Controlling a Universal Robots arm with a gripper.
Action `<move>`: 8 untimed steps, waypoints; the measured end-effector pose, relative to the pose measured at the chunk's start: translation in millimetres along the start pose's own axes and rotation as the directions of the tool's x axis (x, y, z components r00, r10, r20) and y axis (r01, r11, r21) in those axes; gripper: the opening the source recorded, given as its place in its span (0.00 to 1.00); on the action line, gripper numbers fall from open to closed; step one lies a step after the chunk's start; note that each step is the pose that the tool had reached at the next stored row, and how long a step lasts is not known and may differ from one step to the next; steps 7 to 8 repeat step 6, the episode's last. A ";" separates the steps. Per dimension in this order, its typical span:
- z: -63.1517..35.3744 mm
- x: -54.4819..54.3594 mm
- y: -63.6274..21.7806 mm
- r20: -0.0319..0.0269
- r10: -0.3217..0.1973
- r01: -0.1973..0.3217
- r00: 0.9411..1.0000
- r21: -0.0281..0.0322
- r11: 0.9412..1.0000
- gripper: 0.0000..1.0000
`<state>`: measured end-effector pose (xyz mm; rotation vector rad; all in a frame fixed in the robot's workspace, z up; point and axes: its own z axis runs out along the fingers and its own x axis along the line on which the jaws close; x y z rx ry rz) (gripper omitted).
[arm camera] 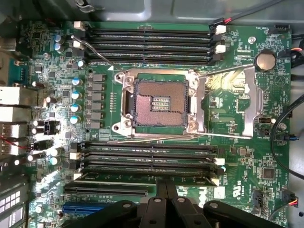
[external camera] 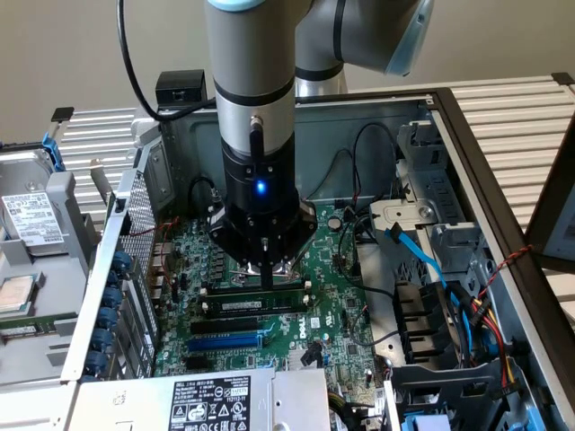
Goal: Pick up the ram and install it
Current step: 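Press down the ram until it locks into place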
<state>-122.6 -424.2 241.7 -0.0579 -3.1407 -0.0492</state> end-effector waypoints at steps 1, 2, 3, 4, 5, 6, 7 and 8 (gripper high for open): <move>0.0 0.0 0.0 0.000 0.006 -0.006 1.000 0.000 1.000 0.10; 0.0 0.0 0.0 0.000 0.006 -0.006 1.000 0.000 1.000 0.10; 0.0 0.0 0.0 0.000 0.006 -0.006 1.000 0.000 1.000 0.10; 0.0 0.0 0.0 0.000 0.006 -0.006 1.000 0.000 1.000 0.10; 0.0 0.0 0.0 0.000 0.006 -0.006 1.000 0.000 1.000 0.10; 0.0 0.0 0.0 0.000 0.006 -0.006 1.000 0.000 1.000 0.10; 0.0 0.0 0.0 0.000 0.006 -0.006 1.000 0.000 1.000 0.10; 0.0 0.0 0.0 0.000 0.006 -0.006 1.000 0.000 1.000 0.10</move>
